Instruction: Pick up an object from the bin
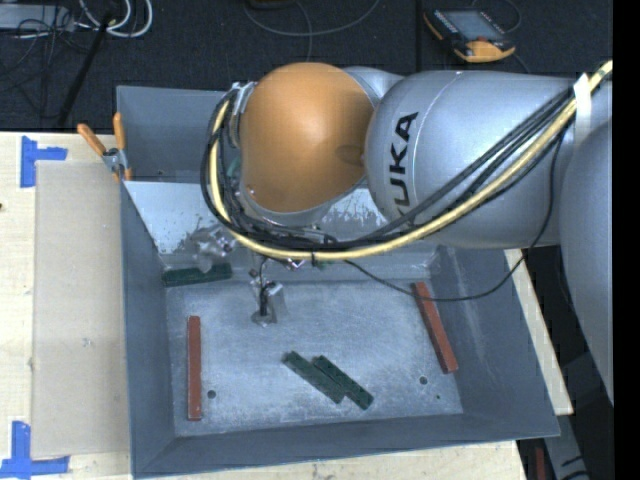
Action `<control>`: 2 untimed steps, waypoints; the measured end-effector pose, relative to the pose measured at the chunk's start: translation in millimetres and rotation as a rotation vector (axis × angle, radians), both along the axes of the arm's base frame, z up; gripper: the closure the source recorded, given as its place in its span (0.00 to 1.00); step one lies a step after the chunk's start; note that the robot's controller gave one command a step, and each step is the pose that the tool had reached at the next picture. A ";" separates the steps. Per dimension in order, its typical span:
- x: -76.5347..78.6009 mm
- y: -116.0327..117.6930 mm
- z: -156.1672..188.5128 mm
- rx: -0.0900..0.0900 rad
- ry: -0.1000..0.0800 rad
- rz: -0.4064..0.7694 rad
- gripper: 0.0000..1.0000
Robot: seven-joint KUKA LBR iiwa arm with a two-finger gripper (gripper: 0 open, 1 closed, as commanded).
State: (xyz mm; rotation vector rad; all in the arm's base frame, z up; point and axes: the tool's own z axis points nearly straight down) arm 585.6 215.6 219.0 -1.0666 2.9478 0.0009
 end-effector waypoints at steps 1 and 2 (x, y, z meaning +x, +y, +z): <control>-64.1 32.5 -101.4 -0.004 0.016 0.152 0.00; -29.8 25.0 -150.8 -0.006 0.007 0.402 0.00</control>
Offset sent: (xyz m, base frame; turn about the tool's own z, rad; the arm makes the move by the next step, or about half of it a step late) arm -0.0605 0.0309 -0.0967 -0.1518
